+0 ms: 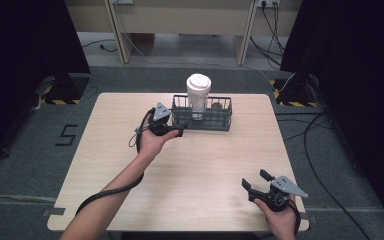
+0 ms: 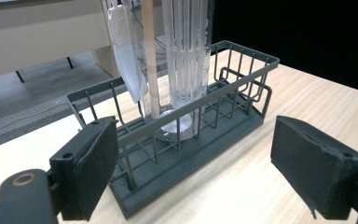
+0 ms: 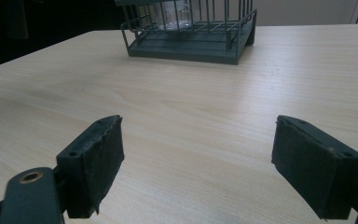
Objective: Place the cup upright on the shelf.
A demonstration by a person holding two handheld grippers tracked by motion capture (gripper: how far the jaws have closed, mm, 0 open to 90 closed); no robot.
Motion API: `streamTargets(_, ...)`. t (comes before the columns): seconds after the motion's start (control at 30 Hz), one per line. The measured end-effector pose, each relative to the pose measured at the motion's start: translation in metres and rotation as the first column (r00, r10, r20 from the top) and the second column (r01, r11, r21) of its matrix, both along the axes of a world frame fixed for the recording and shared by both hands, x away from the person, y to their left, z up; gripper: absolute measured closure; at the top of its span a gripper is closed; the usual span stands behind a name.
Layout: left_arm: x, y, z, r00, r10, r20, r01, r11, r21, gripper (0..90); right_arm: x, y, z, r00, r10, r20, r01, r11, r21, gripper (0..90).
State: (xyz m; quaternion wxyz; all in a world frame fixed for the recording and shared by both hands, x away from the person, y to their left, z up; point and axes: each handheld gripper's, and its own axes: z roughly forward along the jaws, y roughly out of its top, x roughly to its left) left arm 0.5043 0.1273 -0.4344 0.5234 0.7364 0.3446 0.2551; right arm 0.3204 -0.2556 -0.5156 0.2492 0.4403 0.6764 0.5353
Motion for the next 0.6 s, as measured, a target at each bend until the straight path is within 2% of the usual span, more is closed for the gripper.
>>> streamTargets(0.4,-0.027,0.014,-0.002,0.9997,-0.018,0.013,0.018,0.9998,0.012,14.7,0.0,0.0,0.0,1.0,-0.002,-0.003,0.002,1.0,0.0,17.3)
streamTargets(0.6,-0.042,0.018,-0.001,0.9996,-0.023,0.016,0.023,0.9997,-0.002,14.7,0.0,0.001,0.0,1.0,-0.001,-0.001,0.001,1.0,-0.005,17.3)
